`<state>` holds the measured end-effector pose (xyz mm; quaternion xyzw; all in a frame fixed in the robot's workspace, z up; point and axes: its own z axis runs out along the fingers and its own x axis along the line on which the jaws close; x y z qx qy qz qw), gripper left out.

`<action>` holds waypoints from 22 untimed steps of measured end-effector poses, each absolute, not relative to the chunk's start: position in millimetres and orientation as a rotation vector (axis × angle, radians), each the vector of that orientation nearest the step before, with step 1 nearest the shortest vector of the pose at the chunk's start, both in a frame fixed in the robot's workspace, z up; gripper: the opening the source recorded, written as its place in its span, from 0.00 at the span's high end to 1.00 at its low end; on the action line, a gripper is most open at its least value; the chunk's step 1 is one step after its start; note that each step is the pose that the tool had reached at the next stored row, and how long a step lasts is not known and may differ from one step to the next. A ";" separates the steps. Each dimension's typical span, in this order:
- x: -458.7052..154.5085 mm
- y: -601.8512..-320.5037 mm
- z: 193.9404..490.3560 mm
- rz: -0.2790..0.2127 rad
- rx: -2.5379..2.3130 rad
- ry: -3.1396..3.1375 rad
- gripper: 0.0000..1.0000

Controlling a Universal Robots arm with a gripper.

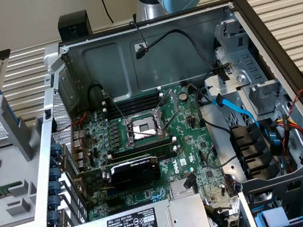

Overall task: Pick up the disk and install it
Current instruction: 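Pick up the disk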

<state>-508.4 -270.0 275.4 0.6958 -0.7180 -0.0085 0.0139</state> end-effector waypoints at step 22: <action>-509.6 -276.6 275.5 -0.022 2.170 -2.240 0.62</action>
